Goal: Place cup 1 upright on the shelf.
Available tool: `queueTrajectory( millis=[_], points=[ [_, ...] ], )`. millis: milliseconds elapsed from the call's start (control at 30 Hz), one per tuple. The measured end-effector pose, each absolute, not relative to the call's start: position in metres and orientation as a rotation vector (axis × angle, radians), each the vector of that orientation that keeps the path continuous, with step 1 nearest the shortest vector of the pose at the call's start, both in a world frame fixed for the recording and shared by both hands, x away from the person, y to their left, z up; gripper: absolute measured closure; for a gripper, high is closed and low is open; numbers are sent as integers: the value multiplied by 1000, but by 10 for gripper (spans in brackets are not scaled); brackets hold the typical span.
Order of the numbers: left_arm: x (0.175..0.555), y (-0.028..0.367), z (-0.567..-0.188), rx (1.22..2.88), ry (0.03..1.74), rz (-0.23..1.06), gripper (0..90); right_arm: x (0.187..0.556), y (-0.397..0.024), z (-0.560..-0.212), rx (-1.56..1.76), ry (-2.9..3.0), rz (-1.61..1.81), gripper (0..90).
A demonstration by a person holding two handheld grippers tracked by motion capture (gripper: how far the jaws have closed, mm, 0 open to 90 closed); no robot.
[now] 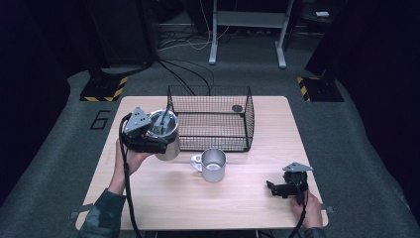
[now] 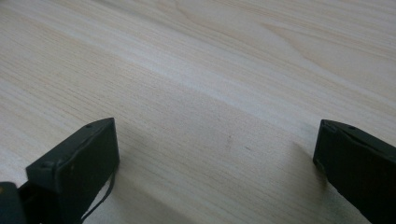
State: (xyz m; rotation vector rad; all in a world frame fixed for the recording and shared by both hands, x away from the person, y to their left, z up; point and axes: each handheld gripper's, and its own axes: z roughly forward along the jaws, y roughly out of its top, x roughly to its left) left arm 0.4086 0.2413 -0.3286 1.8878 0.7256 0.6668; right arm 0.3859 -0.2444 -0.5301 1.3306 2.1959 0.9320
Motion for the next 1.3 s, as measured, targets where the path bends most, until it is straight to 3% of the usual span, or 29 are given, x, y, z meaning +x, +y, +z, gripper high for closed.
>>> queueTrajectory(
  millis=[1300],
  points=[
    [462, 210, -304, 1895, 715, 666, 43, 386, -244, -530, 1331, 2196, 932, 0]
  ],
)
